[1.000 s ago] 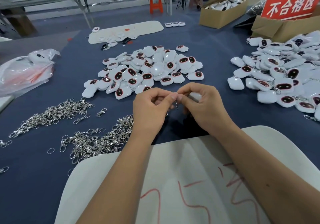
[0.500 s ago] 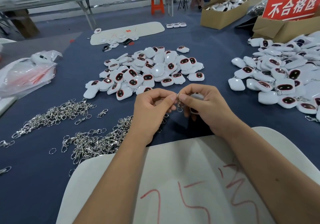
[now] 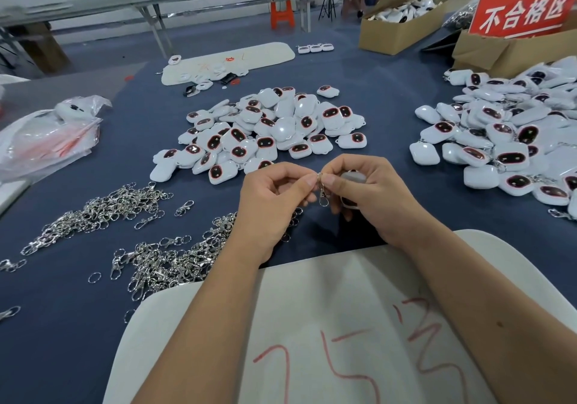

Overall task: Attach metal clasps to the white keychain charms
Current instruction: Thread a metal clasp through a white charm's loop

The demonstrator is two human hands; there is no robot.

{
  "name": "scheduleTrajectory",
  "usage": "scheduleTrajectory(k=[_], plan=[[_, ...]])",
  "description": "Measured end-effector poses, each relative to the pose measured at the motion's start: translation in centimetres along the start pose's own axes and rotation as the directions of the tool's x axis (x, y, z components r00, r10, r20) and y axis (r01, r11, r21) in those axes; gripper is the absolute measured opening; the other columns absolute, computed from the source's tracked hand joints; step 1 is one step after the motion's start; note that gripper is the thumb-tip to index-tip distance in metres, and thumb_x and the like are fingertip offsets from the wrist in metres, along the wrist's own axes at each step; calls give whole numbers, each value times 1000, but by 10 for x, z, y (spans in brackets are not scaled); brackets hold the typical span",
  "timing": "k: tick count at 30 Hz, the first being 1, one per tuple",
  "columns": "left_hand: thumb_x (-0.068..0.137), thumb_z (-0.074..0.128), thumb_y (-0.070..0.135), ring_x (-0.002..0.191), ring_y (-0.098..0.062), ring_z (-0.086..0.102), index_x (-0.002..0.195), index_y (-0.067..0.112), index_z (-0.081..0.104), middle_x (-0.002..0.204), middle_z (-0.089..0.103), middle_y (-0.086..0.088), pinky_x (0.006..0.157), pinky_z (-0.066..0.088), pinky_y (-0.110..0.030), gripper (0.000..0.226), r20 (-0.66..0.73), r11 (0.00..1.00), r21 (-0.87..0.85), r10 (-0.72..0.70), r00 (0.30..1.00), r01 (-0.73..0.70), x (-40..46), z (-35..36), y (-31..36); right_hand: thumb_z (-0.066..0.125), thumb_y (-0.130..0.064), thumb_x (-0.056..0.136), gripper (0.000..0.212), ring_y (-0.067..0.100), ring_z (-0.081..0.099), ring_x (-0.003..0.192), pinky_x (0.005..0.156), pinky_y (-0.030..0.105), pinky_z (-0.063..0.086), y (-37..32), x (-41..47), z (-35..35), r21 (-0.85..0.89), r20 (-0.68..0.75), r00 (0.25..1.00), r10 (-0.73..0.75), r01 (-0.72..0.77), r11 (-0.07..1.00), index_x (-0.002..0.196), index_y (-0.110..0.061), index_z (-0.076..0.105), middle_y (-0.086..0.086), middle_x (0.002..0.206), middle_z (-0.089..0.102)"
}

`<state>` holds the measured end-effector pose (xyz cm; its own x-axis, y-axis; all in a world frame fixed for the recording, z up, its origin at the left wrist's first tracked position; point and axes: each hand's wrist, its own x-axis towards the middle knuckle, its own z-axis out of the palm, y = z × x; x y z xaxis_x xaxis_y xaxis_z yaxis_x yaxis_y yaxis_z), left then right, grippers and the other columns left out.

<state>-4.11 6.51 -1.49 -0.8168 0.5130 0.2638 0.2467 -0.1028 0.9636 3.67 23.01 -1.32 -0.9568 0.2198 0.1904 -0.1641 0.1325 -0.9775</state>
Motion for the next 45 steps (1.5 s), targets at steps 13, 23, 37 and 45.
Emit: scheduleTrajectory(k=[13, 23, 37, 45], plan=[[87, 75, 13, 73, -37, 64, 82, 19, 77, 72, 73, -2, 67, 56, -45, 9, -63, 971, 225, 90, 994, -74, -5, 3, 5, 68, -7, 99, 16, 13, 56, 53, 50, 23, 47, 2, -2, 5, -146, -91, 991, -98, 85, 986, 87, -15, 73, -3, 61, 62], [88, 72, 5, 61, -1, 55, 80, 16, 76, 65, 63, 16, 61, 44, -12, 14, -64, 919, 382, 127, 990, -94, -8, 5, 4, 73, 0, 93, 13, 2, 63, 75, 73, 16, 47, -2, -2, 5, -614, -10, 908, -419, 325, 720, 89, -12, 76, -15, 79, 67], [84, 71, 6, 71, -18, 63, 77, 17, 74, 76, 68, 7, 63, 49, -20, 14, -29, 865, 431, 298, 954, -257, -4, 8, 6, 68, -11, 100, 17, 15, 64, 57, 47, 28, 51, -6, -1, 1, -224, -59, 997, -52, 38, 974, 89, -18, 78, -2, 76, 74], [84, 71, -1, 72, -19, 63, 78, 13, 74, 77, 68, 5, 65, 49, -20, 16, -19, 862, 426, 314, 949, -276, -4, 8, 7, 68, -3, 98, 17, 8, 54, 51, 51, 18, 45, -4, -3, 3, -261, -114, 985, -130, 97, 960, 85, -13, 74, -9, 59, 62]])
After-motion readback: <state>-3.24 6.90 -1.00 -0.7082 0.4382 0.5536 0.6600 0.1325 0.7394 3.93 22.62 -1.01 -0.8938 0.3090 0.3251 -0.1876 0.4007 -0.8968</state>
